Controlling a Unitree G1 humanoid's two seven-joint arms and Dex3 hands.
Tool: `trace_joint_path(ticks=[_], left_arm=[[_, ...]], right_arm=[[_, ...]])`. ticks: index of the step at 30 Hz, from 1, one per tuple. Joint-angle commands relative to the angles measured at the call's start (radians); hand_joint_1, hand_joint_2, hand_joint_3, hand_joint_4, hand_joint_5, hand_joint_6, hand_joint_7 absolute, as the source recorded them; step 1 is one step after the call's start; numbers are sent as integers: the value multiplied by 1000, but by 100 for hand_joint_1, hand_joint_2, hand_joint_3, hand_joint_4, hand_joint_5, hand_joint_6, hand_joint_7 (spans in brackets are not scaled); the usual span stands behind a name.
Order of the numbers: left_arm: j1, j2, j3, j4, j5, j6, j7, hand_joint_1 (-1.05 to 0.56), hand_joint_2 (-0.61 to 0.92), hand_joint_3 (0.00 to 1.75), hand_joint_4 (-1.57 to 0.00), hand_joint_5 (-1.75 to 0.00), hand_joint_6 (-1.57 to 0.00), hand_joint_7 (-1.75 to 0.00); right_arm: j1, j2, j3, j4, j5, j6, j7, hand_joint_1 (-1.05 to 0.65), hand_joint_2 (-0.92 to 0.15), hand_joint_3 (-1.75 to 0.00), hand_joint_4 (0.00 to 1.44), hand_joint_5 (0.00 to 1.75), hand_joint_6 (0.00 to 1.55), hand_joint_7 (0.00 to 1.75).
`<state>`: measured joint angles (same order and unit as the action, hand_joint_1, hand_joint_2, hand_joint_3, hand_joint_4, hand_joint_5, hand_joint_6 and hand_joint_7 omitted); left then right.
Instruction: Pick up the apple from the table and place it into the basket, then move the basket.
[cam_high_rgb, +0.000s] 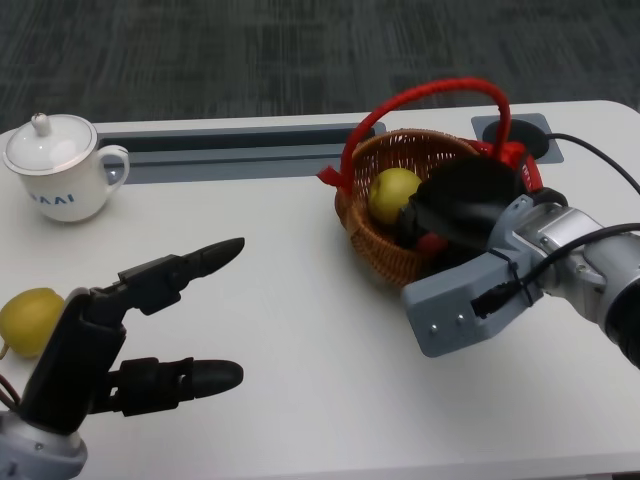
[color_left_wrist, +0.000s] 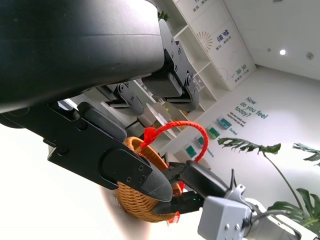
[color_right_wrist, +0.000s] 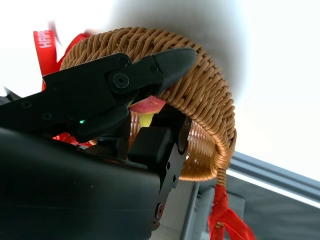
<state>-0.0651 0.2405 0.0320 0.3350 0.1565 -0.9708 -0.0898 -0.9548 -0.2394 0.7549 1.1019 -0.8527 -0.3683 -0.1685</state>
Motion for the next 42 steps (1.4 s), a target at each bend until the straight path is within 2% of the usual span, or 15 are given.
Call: trace_joint_path(ticks=[1, 3, 7, 10, 12, 16, 23, 26, 30, 35, 36, 42], left_arm=[[-6, 5, 9, 9, 1, -14, 17, -60, 81, 0, -69, 0, -63, 0], [-7, 5, 9, 10, 0, -15, 16, -60, 81, 0, -69, 0, -63, 0], [-7, 7, 9, 8, -4, -13, 12, -60, 81, 0, -70, -1, -64, -1], [-9, 7, 10, 13, 0, -16, 14, -60, 81, 0, -70, -1, -65, -1], [-11, 6, 9, 18, 0, -20, 14, -59, 81, 0, -70, -1, -65, -1], [-16, 6, 8, 25, 2, -25, 14, -60, 81, 0, -70, 0, -65, 0], [-18, 7, 11, 33, 4, -28, 15, -60, 82, 0, -70, 0, -65, 0], [-21, 6, 8, 34, -3, -26, 11, -60, 82, 0, -70, 0, -65, 0], [-22, 7, 5, 38, -12, -27, 6, -60, 82, 0, -70, 0, -65, 0], [-25, 8, 7, 43, -9, -32, 9, -60, 82, 0, -71, 0, -66, 0], [-24, 8, 8, 42, -9, -31, 9, -60, 82, 0, -71, 0, -66, 0], [-13, 7, 6, 27, -24, -21, 3, -59, 81, 0, -70, 0, -65, 0]], right_arm=[[99, -45, 21, -9, -14, -29, 37, -33, -87, 0, 82, 138, 114, 2], [108, -58, 19, -36, -12, -36, 38, -33, -86, 0, 82, 136, 114, 1], [158, -119, 1, -180, -1, -61, 41, -26, -84, 0, 71, 166, 115, 3], [195, -158, -25, -280, 8, -76, 39, -26, -85, -1, 66, 174, 115, 3], [224, -188, -52, -359, 16, -89, 37, -27, -86, -1, 63, 174, 115, 3], [271, -228, -100, -496, 31, -71, 110, -25, -86, -1, 57, 168, 113, 3], [310, -240, -143, -588, 22, -46, 170, -25, -86, 0, 57, 159, 111, 3], [307, -250, -149, -563, -5, -61, 104, -23, -85, 0, 60, 160, 112, 4], [265, -249, -153, -428, -24, -111, -9, -22, -85, -1, 66, 158, 110, 3], [167, -213, -132, -197, -48, -149, -100, -24, -89, -1, 77, 132, 103, 0], [145, -201, -125, -146, -53, -149, -115, -25, -90, -1, 77, 131, 102, 0], [49, -140, -88, 80, -78, -137, -205, -26, -91, 0, 74, 144, 103, 1]])
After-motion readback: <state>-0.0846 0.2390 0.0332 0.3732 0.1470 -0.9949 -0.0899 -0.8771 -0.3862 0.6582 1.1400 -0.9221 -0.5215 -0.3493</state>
